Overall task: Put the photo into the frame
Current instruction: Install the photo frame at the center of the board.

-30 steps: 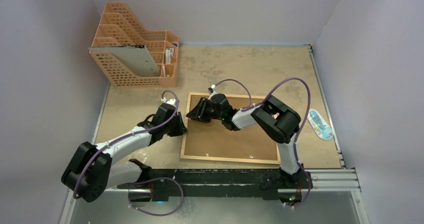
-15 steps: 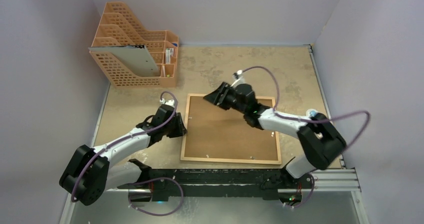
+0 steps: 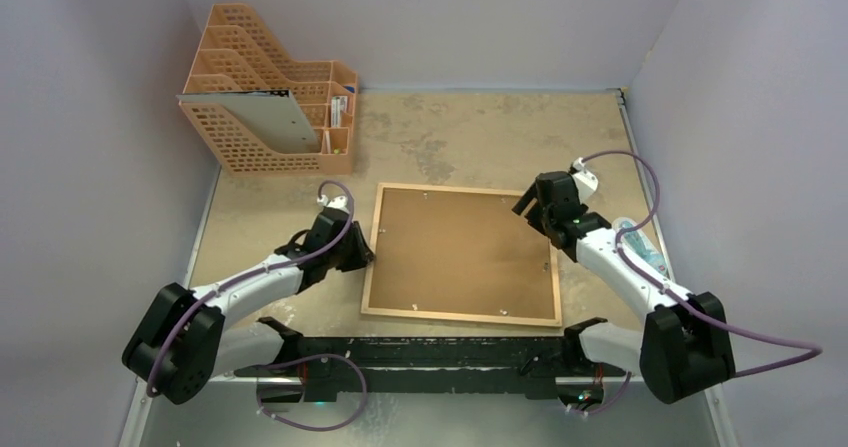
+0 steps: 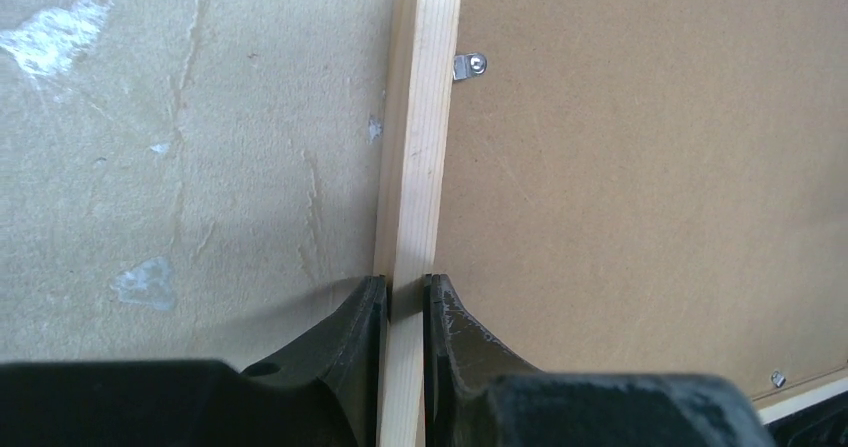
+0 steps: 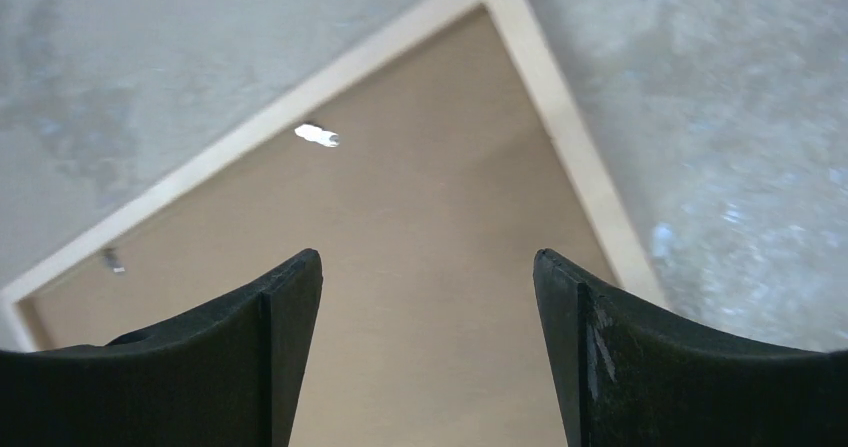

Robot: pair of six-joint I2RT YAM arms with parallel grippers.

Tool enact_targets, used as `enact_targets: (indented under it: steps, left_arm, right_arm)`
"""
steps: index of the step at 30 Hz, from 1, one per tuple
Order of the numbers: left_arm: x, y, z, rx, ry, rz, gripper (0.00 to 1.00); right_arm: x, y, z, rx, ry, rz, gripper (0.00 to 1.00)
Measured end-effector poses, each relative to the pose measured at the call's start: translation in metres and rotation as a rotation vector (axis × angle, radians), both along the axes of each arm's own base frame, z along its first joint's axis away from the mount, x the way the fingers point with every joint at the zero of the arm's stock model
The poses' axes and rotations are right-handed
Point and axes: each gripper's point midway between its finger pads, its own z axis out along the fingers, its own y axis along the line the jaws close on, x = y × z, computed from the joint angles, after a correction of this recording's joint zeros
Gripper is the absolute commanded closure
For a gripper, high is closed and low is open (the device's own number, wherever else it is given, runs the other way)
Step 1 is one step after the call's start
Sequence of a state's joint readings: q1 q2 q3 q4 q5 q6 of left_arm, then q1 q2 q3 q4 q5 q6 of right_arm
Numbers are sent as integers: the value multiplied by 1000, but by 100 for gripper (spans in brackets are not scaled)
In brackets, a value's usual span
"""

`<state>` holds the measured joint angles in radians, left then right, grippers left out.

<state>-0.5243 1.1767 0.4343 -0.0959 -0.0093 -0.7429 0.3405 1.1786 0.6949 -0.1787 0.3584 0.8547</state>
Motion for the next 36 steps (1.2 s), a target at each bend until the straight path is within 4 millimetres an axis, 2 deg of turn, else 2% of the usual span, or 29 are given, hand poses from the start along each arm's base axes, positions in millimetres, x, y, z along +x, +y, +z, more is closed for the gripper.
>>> enact_targets:
  steps: [3, 9, 17, 23, 28, 36]
  left_arm:
    - [4, 4, 1, 10, -10, 37, 100]
    - [13, 30, 3, 102, -34, 144, 100]
    - [13, 55, 4, 189, -44, 227, 100]
    - [13, 58, 4, 199, -46, 236, 87]
    - [12, 58, 4, 199, -47, 236, 78]
    - [9, 61, 3, 192, -48, 248, 76]
  right_arm:
    - [-15, -15, -16, -25, 75, -38, 21]
    - [-40, -18, -40, -19, 179, -59, 22]
    - [-56, -24, -62, -47, 291, -89, 28]
    - [-69, -18, -75, -31, 350, -31, 31]
    - [-76, -6, -77, -3, 374, 25, 36]
    - [-88, 7, -79, 11, 413, 62, 47]
